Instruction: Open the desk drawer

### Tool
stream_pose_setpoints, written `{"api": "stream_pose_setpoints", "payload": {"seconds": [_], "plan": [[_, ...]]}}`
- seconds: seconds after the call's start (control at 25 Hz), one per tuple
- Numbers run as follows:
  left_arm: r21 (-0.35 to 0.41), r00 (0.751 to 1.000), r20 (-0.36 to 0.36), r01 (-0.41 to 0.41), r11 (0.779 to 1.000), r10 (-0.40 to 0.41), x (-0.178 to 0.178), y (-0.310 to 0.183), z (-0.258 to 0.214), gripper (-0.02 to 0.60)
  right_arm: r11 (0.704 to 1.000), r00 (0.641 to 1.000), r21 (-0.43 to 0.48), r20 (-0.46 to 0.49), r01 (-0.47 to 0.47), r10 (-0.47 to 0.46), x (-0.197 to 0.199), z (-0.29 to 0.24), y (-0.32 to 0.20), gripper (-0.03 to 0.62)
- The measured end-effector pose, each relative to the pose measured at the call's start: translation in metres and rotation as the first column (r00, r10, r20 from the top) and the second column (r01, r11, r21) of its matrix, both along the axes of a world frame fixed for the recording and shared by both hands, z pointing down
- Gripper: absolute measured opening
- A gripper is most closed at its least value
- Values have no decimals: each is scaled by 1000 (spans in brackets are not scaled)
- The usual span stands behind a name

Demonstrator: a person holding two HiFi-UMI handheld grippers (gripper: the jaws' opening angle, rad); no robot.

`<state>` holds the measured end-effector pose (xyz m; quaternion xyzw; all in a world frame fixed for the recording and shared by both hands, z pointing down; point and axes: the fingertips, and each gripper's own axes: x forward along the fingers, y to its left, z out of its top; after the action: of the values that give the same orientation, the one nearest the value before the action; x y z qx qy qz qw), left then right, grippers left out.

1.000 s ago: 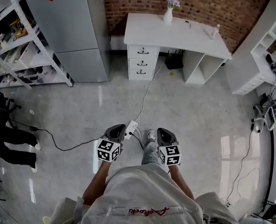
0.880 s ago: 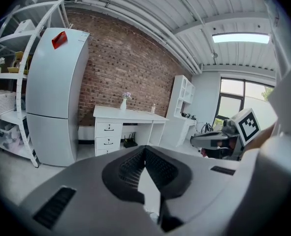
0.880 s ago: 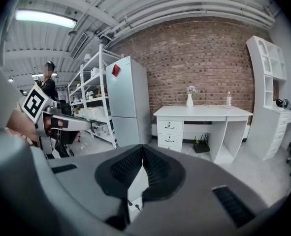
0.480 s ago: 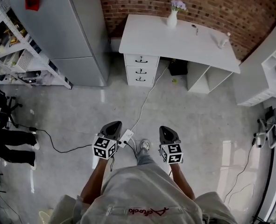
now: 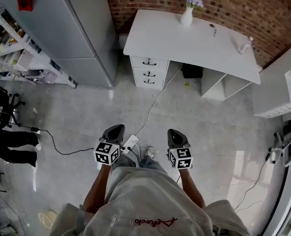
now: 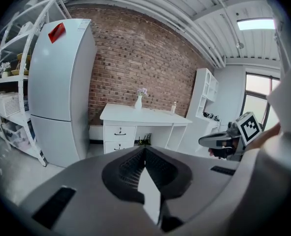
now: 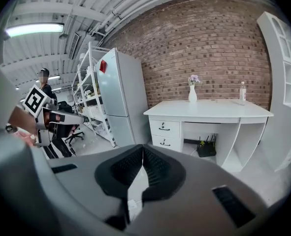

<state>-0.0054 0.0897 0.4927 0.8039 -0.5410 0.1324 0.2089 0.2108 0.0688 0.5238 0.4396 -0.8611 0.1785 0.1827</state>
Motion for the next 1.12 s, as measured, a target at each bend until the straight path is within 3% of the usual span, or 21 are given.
{"api": "stream_pose_setpoints", "payload": {"seconds": [0.72, 1.12], "plan": [[-10, 999, 33, 7, 1000, -7, 6, -44, 5, 11, 1000, 999, -15, 37, 21, -21, 2, 13, -45, 18], [25, 1000, 15, -25, 999, 25, 4, -111, 9, 11, 1000, 1000, 3, 11, 14, -14, -7, 16, -102, 18]]}}
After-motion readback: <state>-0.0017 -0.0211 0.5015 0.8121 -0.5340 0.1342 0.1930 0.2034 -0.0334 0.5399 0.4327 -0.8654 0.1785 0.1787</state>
